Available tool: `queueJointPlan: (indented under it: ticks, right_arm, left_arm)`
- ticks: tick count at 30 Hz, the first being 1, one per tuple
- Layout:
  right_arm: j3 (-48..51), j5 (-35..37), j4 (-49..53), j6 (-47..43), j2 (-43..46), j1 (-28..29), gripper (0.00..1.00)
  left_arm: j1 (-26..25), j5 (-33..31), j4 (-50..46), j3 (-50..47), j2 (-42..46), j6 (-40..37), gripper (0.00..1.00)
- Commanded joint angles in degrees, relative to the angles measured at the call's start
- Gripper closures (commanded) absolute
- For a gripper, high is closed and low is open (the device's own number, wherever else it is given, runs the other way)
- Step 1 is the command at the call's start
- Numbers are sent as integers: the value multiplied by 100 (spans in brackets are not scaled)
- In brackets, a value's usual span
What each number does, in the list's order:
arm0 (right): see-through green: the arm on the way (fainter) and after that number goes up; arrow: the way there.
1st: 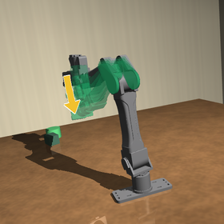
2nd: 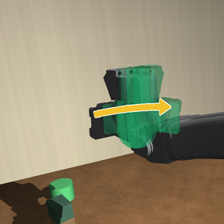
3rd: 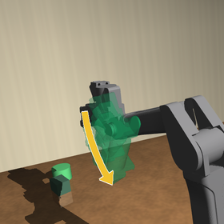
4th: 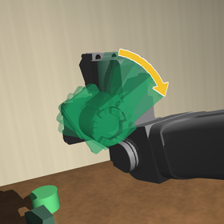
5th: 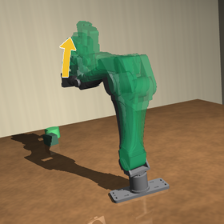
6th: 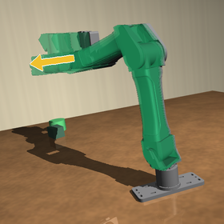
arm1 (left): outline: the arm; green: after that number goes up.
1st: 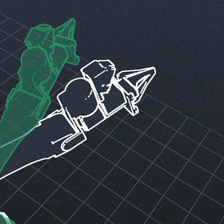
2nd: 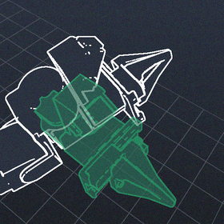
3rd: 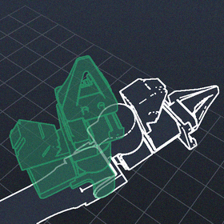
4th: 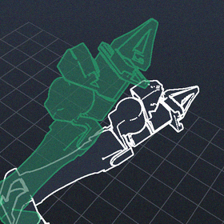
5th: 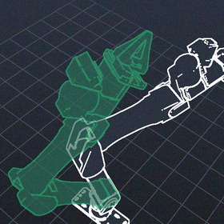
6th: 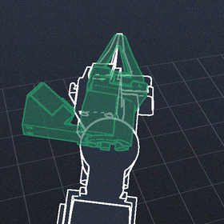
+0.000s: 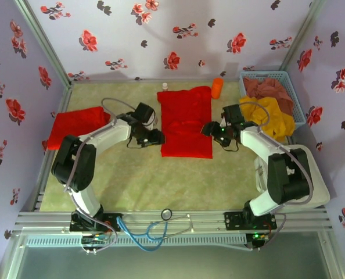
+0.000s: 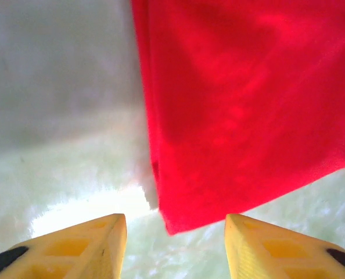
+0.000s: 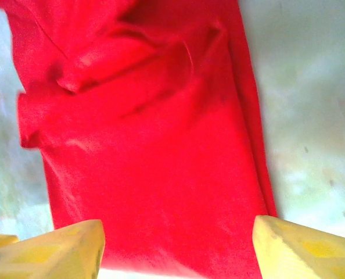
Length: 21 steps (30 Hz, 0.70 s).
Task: Fold and stack the t-shirts
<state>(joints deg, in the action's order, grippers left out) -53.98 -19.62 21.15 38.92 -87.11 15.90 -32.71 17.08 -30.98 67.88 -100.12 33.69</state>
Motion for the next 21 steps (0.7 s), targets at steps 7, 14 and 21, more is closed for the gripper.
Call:
queueJointPlan:
  ticks: [7,14,21]
  right_arm:
    - [701,242,683,-111,354,46,42]
    - [828,241,499,301,194,205,42]
    - [766,397,419,501,-163,387,45]
  left_arm:
    - [-269,207,834,-828,199,874,57]
    - [-463,225,1068,-744,143,1209,49]
    - [-474,163,979,-811,214,1246,48]
